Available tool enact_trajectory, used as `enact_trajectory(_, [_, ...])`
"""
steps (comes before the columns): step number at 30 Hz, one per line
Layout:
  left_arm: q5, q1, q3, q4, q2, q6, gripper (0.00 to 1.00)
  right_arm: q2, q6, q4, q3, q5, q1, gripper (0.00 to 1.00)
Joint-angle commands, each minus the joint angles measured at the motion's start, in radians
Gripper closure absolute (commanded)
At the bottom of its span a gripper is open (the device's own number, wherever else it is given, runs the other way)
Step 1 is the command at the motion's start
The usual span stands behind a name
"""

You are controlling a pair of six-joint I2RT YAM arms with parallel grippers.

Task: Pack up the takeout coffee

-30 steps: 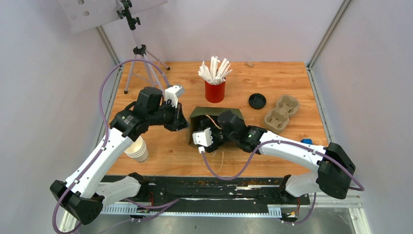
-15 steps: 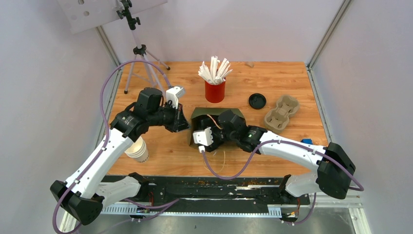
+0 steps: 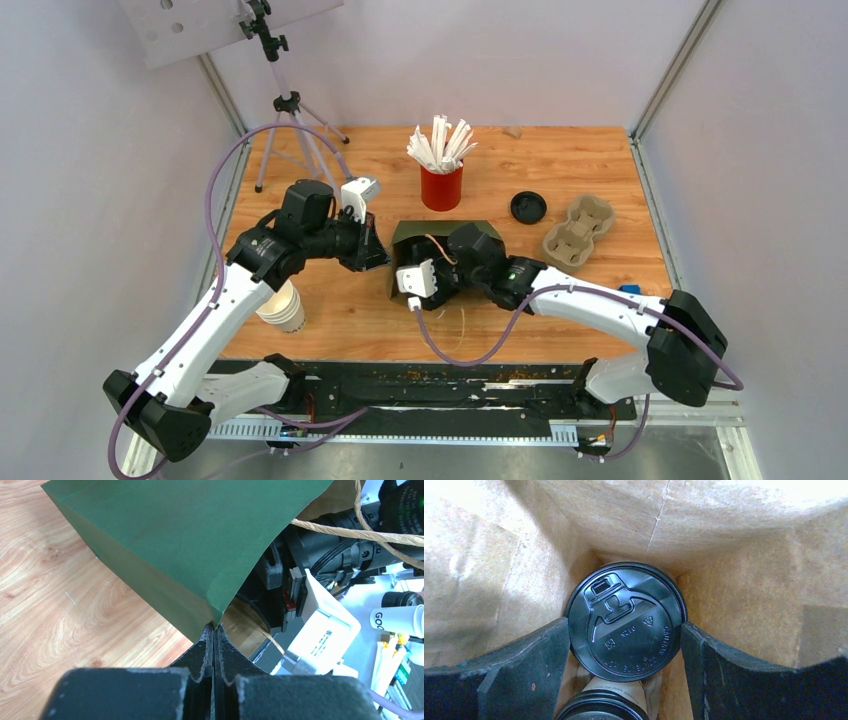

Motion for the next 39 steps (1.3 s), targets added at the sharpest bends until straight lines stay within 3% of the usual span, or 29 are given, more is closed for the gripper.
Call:
enact_trajectory(1, [0.029, 0.003, 0.0, 0.045, -0.01, 0.012, 1.0, 0.033, 0.011, 0.056, 0.041, -0.017, -0.017, 0.41])
enact_trajectory(24, [0.023, 0.003, -0.002, 0.046, -0.012, 0.01, 1.0, -0.003, -0.011, 0.04, 0.064, -0.053, -0.009, 0.41])
enact_trajectory(39, [0.026, 0.003, 0.0, 0.045, -0.02, 0.001, 1.0, 0.052, -0.057, 0.056, 0.051, 0.039, -0.009, 0.41])
